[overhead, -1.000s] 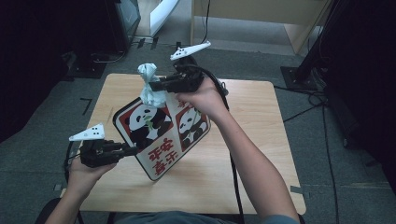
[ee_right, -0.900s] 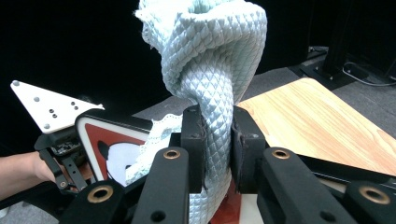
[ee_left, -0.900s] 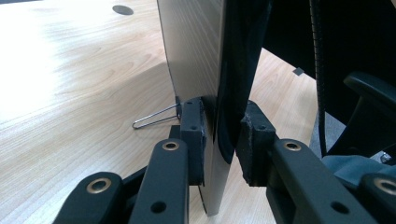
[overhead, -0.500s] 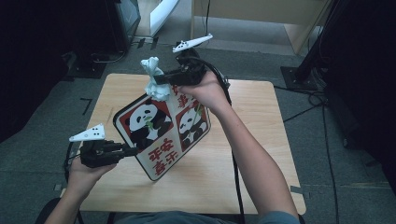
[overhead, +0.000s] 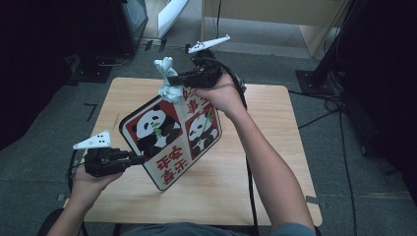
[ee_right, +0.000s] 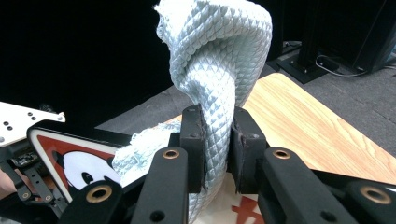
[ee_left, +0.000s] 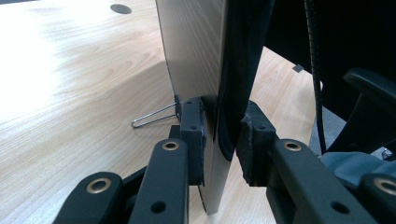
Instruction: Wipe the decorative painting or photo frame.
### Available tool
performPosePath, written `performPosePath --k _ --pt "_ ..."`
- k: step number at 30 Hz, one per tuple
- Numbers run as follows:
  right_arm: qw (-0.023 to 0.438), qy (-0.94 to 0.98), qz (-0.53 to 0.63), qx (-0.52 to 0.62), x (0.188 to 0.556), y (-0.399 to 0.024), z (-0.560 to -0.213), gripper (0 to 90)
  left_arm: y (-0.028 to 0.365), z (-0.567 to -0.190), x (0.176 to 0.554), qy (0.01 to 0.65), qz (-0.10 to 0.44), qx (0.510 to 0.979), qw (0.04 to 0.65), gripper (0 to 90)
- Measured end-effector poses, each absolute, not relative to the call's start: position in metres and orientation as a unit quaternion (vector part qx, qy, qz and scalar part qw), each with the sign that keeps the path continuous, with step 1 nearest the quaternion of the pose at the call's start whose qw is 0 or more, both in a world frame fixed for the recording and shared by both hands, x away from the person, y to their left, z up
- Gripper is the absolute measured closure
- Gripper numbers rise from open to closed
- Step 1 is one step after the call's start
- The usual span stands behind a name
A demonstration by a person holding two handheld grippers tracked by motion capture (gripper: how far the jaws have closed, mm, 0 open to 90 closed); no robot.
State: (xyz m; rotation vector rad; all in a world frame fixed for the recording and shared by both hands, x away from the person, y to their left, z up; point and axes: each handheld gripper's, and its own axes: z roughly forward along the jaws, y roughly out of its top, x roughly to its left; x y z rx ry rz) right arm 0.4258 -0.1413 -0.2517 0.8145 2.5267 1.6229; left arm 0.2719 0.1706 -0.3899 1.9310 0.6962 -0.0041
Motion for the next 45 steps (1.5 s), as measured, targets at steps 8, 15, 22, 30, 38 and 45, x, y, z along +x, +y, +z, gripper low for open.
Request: performPosePath --k 8,15,22,30,38,45 --pt "0.018 0.804 0.527 0.274 0.43 -0.151 -0.254 77.6 0.17 -0.39 0.272 0.29 -0.002 0.805 0.518 75.0" --pt "0.023 0.8 0.528 0.283 0.434 -0.159 -0.254 77.6 0.17 -0.39 0.272 0.289 -0.002 0.806 0.517 75.1" --pt "0.031 0.8 0.524 0.29 0.437 -0.164 -0.253 77.6 0.17 -0.39 0.273 0.289 -0.004 0.805 0.518 75.1" --pt "0.037 0.799 0.522 0.296 0.441 -0.168 -0.252 77.6 0.17 -0.39 0.273 0.288 -0.004 0.805 0.518 75.1" --pt "0.04 0.796 0.52 0.308 0.446 -0.176 -0.251 77.6 0.17 -0.39 0.273 0.287 -0.005 0.806 0.518 75.1" --pt "0.048 0.794 0.515 0.319 0.453 -0.186 -0.25 77.6 0.17 -0.39 0.273 0.287 -0.005 0.806 0.518 75.1"
